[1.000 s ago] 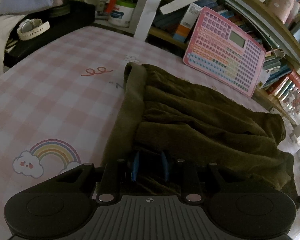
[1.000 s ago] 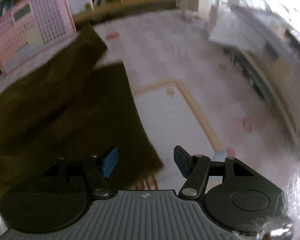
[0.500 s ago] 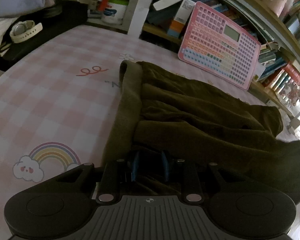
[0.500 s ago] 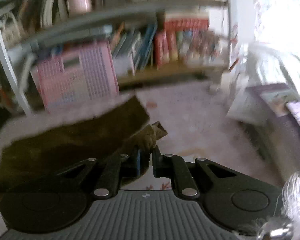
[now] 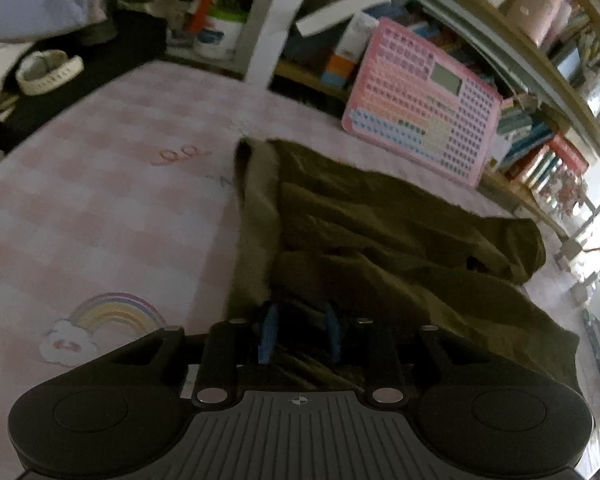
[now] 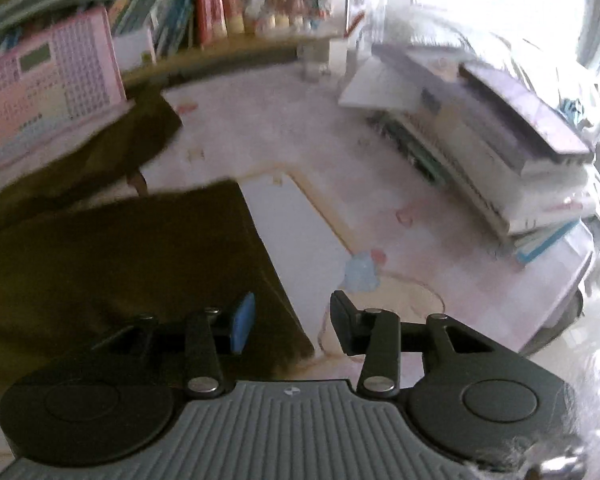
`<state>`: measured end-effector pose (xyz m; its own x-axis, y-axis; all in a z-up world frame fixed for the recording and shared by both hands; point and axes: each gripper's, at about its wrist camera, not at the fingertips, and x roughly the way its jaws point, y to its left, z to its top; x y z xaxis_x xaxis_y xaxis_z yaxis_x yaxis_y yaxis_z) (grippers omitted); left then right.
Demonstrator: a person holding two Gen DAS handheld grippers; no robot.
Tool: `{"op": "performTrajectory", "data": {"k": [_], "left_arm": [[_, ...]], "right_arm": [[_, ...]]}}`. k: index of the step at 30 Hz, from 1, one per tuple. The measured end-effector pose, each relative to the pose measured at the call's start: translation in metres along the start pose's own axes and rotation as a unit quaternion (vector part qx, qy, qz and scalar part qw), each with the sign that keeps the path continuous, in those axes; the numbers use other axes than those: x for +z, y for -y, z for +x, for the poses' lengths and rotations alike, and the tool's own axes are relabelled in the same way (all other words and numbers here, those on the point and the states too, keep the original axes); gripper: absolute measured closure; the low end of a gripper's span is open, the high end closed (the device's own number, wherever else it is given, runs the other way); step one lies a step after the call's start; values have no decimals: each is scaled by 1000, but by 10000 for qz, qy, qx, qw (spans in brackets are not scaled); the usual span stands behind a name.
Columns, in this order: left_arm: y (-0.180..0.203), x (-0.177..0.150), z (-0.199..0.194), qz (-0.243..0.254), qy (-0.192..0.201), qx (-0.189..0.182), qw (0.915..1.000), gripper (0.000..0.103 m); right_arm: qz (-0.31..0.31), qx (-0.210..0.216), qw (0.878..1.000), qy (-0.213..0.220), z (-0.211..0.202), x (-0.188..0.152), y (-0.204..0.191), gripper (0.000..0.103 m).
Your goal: Fold clothes
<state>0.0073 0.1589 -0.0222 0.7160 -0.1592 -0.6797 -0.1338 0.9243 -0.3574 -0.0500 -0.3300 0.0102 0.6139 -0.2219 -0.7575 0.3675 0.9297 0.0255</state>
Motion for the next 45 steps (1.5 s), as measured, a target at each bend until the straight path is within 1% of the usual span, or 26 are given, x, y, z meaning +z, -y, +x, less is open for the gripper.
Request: {"op": "performTrajectory", "data": {"k": [3,5,8,10,14,16,19,20,21,22,24,25,26,27,30,32,34,35,36,37,38,40,41,43,45], "left_arm": [[-14,1,-8,-184,88,119,9997,71],[-23,0,-10,-367,81,253,9990,65],[-36,-4,-10,-759,-40,201,9969,65],[-40,-5,-7,-958,-124,56,9953,65],[-38,-4,2,-1019,-294,52,9943,63],[-34,-5,6,-985,-350,68,9945,59],[-23,-2,14,-675,-474,-50,9966,61],[-18,-2,17,-522,-484,-23,9975,65],[-12,-2,19,-362,-490,18,9981,73],[-10,-3,19,-319,-474,29,9984,79],[-7,-5,18,-281,-435,38,9987,86],[-6,-5,15,-264,-366,37,9990,89],[-5,-3,7,-215,-222,34,9995,99],[-11,2,-1,-225,-83,66,9997,100],[-30,18,-27,-296,323,181,9989,100],[-44,26,-34,-223,377,457,9980,100],[-58,26,-36,-282,266,750,9964,100],[-63,23,-34,-321,137,828,9960,99],[-69,20,-33,-361,-6,891,9954,97],[-72,15,-33,-391,-103,921,9949,95],[-74,13,-33,-399,-120,944,9947,90],[-75,10,-35,-407,-124,989,9942,84],[-74,12,-37,-421,-15,1058,9935,82],[-73,18,-43,-455,248,1217,9912,82],[-69,25,-52,-430,589,1049,9918,81]], "right_arm": [[-141,248,9996,-50,3,0,-13,64],[-216,365,9989,-192,8,-6,-23,66],[-281,403,9979,-426,20,-17,-33,66],[-312,357,9977,-483,25,-22,-37,67],[-391,279,9977,-469,30,-26,-42,67],[-459,275,9976,-447,32,-27,-43,67],[-533,261,9974,-411,33,-27,-45,66],[-554,252,9973,-404,34,-27,-45,66],[-581,244,9972,-394,35,-26,-46,66],[-613,238,9971,-383,35,-26,-47,65],[-652,234,9969,-374,35,-25,-49,65],[-663,234,9968,-375,36,-25,-50,65],[-677,232,9967,-378,36,-25,-51,65],[-690,243,9966,-388,36,-24,-52,65],[-737,391,9954,-466,35,-24,-58,65],[-954,713,9916,-506,31,-27,-70,64],[-1297,1014,9851,-491,26,-32,-87,61],[-1477,1122,9816,-457,24,-36,-96,56],[-1638,1168,9788,-391,22,-40,-103,53],[-1798,1215,9756,-326,20,-44,-110,54],[-1903,1259,9732,-278,19,-46,-115,54],[-1838,1328,9736,-272,19,-46,-113,53],[-1758,1328,9750,-294,19,-44,-110,53],[-1585,1315,9780,-330,19,-41,-105,53],[-1271,1226,9840,-236,15,-36,-94,53]]}}
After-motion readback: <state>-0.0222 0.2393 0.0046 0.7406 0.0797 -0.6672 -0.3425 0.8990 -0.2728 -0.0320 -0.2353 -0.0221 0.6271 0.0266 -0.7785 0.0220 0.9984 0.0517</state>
